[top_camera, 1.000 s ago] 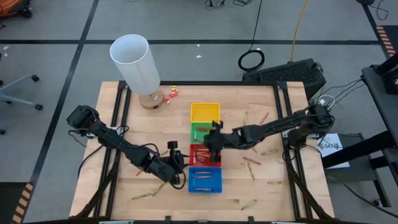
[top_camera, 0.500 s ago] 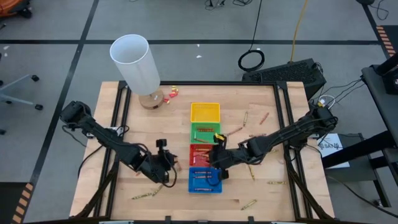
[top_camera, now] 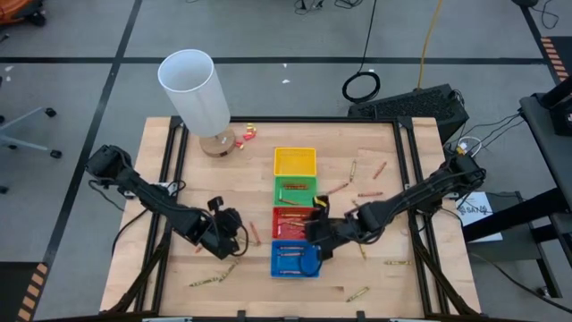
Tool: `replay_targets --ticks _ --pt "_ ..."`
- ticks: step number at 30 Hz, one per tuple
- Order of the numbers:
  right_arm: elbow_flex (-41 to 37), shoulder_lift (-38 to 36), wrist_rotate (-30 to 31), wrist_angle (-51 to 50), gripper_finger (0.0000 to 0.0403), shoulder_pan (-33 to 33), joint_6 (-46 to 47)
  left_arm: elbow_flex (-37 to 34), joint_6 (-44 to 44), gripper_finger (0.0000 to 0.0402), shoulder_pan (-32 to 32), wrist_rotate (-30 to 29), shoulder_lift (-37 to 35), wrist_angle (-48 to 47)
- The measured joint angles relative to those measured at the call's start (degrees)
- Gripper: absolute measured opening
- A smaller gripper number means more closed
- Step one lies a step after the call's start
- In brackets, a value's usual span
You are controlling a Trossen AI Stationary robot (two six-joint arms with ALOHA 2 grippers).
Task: Sort crayons
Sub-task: Put the green crayon into the yellow bin
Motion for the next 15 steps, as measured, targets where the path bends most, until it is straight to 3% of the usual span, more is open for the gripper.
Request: replay_targets --ticks 3,10,15 --pt "0.0 0.0 2.2 -3.2 0.0134 0.7 2.6 -1.1 -1.5 0.0120 0.0 3.0 0.0 -0.1" --pt "0.0 0.0 3.0 -7.1 0.0134 2.8 5.8 -3.0 -5.4 0.0196 -1.2 3.9 0.0 -0.2" --pt "0.0 0.0 7.9 -9.3 0.0134 4.5 5.9 -3.0 -7.9 0.0213 -2.7 3.8 0.0 -2.2"
